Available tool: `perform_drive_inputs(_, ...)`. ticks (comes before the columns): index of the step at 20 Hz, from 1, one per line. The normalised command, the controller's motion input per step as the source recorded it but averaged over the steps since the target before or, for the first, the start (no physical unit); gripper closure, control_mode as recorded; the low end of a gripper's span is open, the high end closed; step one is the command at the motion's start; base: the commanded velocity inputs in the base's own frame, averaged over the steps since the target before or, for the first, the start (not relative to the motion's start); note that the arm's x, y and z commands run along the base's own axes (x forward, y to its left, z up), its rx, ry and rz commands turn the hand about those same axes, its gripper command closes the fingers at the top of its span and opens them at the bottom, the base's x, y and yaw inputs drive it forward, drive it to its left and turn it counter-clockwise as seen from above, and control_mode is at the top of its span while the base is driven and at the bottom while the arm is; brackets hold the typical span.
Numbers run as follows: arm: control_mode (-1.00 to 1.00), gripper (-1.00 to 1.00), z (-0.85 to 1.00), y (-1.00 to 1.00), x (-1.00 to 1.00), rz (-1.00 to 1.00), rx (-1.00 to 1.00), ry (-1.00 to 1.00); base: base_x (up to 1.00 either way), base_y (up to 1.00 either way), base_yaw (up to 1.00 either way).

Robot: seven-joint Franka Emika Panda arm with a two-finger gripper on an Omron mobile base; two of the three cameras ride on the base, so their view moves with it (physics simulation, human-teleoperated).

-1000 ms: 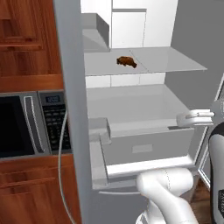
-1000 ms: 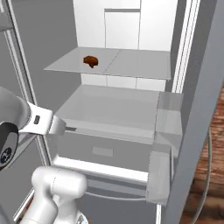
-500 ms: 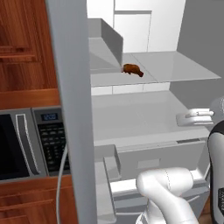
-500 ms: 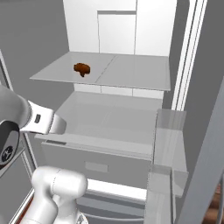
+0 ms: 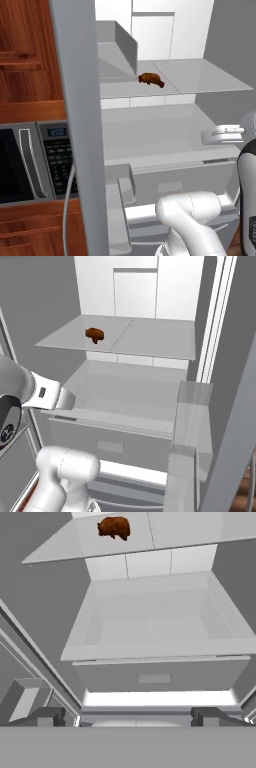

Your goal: Gather the lime and garlic from the fridge and place them on a tray on the dining counter. Then gather the chicken drumsticks from the fridge and place them on the other tray.

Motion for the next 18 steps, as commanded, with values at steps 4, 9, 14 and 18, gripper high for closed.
perform_drive_inputs(4,-1.00,-1.00,0.04,0.00,0.07,0.04,0.00,-0.02,0.31,0.00,0.13)
perform_drive_inputs(9,-1.00,-1.00,0.46,0.00,0.02,0.11,0.00,-0.06,0.00,0.00,0.00)
perform_drive_inputs(14,-1.00,-1.00,0.70,0.12,0.00,0.00,-0.08,-0.09,0.00,0.00,0.00)
perform_drive_inputs(18,-1.00,-1.00,0.56,0.07,0.29,0.00,-0.04,-0.05,0.00,0.00,0.00)
